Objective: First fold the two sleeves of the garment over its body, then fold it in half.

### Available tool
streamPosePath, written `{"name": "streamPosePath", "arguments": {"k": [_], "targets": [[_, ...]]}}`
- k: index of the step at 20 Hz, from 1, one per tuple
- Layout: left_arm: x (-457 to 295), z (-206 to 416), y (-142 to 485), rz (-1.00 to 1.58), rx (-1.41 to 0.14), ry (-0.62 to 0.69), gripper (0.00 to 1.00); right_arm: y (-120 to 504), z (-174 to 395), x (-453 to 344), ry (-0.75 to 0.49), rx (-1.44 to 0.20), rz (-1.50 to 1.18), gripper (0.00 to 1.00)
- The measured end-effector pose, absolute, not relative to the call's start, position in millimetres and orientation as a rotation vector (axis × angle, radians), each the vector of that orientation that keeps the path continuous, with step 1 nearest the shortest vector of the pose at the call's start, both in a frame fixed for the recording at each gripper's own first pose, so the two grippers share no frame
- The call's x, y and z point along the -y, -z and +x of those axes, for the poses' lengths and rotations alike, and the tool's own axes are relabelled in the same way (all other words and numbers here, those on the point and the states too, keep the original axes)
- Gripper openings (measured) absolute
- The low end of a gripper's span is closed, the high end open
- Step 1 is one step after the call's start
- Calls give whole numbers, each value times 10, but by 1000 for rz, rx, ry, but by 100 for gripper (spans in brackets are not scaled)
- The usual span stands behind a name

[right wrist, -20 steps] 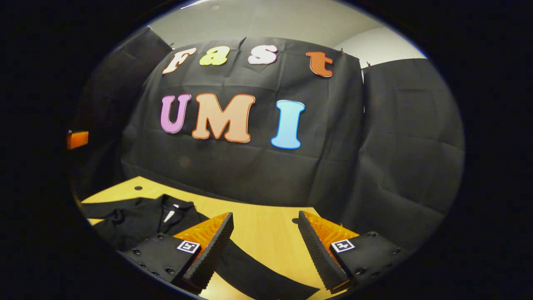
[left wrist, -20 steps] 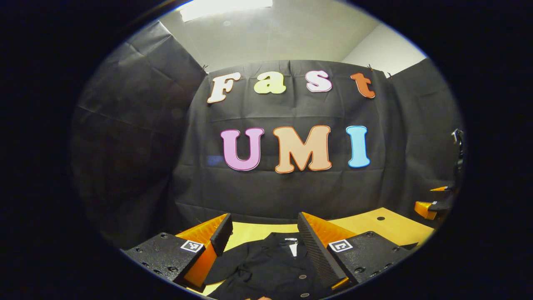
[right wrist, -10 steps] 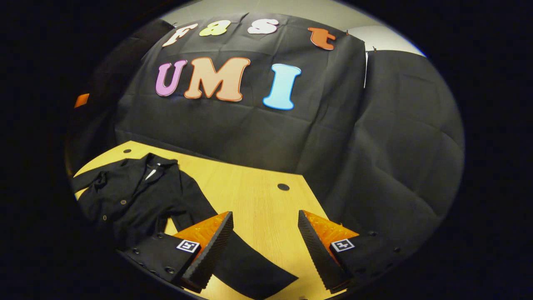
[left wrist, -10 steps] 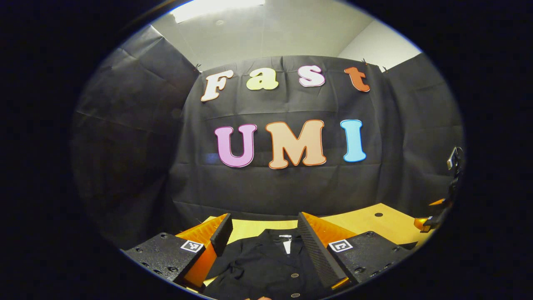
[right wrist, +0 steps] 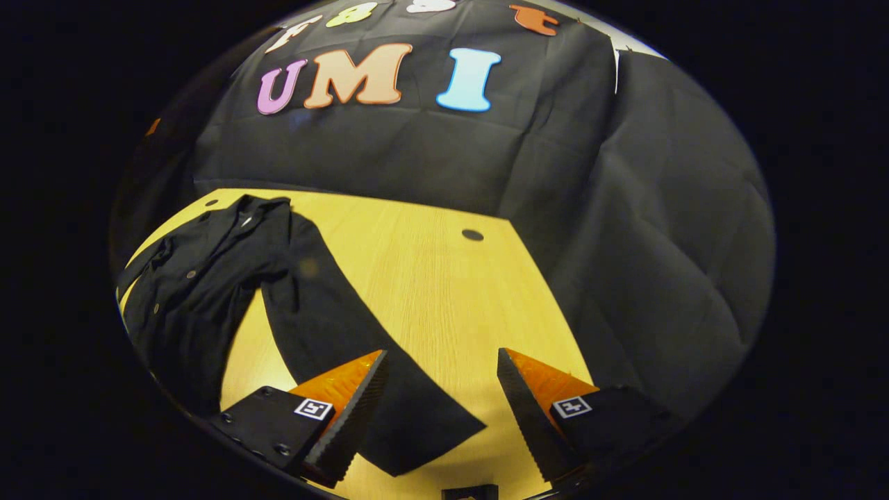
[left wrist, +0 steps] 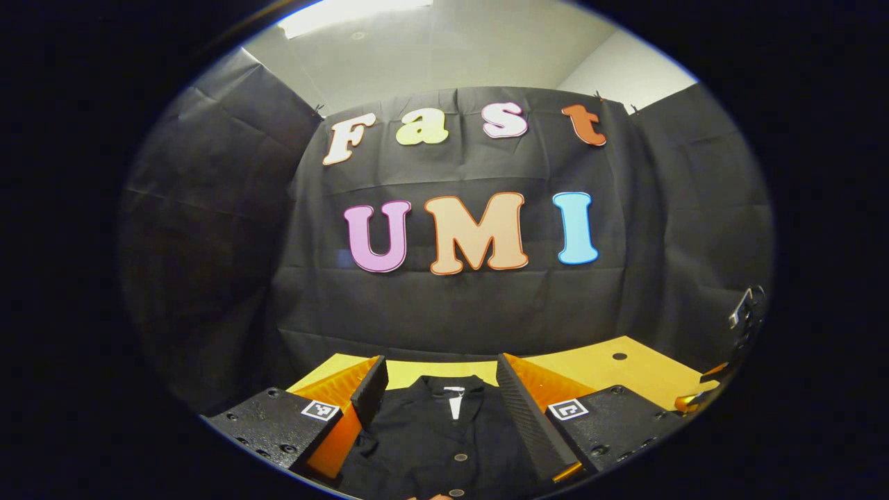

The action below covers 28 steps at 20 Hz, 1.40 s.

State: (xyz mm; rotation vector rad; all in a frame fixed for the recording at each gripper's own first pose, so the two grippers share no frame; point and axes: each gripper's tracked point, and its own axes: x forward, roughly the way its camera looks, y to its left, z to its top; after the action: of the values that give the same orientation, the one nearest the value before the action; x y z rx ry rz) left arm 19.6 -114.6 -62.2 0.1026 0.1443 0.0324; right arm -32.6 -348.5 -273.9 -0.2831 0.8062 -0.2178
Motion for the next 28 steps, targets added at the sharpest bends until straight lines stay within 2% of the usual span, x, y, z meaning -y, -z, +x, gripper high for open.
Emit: {"name": "streamPosePath", "arguments": {"k": [11,13,15,18,19,22,28], "targets": [[1378,133,697,124,-161,-26,94,3518,-890,3656,181,-1072,-90,100],[1346,111,703,118,-163,-32,92,3523,-871,3599,184,-1067,-45,90],[1304,107,697,106,-158,-37,94,3500,-825,3481,162,-1044,-37,57],[1213,110,720,93,-162,-43,94,3527,-846,3476,212,-1017,-52,8],[1169,104,703,91,-161,-45,94,3547,-847,3474,229,-1018,-43,6],[956,94,631,100,-135,-64,94,3493,-809,3391,261,-997,7,5],[509,60,661,81,-146,-95,93,2939,-383,2994,278,-838,58,6]]}}
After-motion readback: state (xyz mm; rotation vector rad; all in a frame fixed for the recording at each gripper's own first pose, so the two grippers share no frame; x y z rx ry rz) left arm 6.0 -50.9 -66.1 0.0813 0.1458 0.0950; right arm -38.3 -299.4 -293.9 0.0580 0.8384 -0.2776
